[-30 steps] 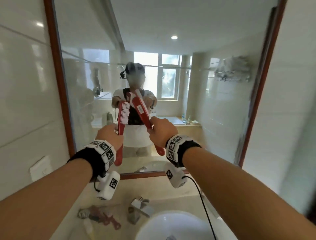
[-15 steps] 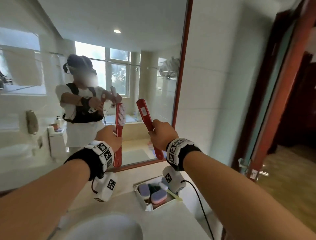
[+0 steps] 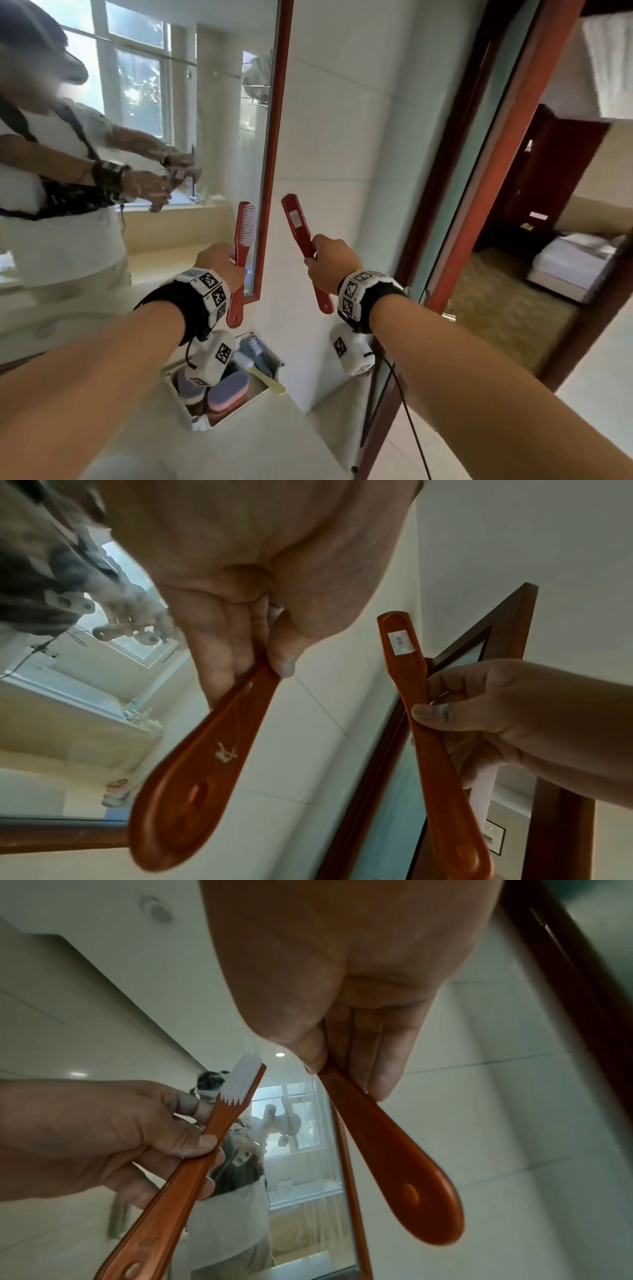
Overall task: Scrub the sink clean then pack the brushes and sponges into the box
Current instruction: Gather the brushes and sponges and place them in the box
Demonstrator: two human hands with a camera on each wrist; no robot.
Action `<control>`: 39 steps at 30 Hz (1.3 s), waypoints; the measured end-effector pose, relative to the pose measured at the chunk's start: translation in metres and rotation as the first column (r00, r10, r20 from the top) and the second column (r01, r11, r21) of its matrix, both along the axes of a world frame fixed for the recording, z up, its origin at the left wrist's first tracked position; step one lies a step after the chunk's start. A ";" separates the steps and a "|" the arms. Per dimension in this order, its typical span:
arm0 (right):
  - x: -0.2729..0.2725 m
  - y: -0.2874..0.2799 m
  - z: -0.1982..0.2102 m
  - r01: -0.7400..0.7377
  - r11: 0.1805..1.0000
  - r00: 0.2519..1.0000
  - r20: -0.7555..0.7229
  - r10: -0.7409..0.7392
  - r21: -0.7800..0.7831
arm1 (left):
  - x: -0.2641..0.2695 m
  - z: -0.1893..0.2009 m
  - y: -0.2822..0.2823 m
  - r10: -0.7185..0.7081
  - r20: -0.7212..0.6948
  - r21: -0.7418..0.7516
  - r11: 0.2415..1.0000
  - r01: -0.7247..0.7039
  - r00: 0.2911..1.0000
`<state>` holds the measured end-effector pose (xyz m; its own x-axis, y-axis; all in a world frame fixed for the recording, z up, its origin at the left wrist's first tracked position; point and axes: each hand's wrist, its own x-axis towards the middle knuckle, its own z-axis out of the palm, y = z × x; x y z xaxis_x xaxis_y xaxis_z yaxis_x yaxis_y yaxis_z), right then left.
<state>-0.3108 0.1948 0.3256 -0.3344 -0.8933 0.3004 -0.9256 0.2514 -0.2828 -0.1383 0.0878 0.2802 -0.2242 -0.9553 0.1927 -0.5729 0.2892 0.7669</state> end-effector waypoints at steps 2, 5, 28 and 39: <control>-0.019 -0.014 -0.003 0.034 0.999 0.999 -0.003 -0.034 0.007 | -0.021 -0.007 -0.015 -0.006 -0.012 0.019 1.000 0.006 1.000; -0.043 -0.036 -0.012 0.061 0.998 0.998 0.015 -0.061 0.026 | -0.044 -0.015 -0.031 -0.016 0.012 0.024 1.000 0.016 1.000; -0.106 -0.231 -0.175 -0.486 0.812 0.873 0.212 0.438 0.324 | -0.112 -0.168 -0.112 0.175 0.395 0.288 0.909 -0.302 0.902; -0.095 -0.234 -0.314 -0.466 0.694 0.879 0.379 0.290 0.549 | -0.105 -0.283 -0.111 0.113 0.408 0.544 0.767 -0.341 0.906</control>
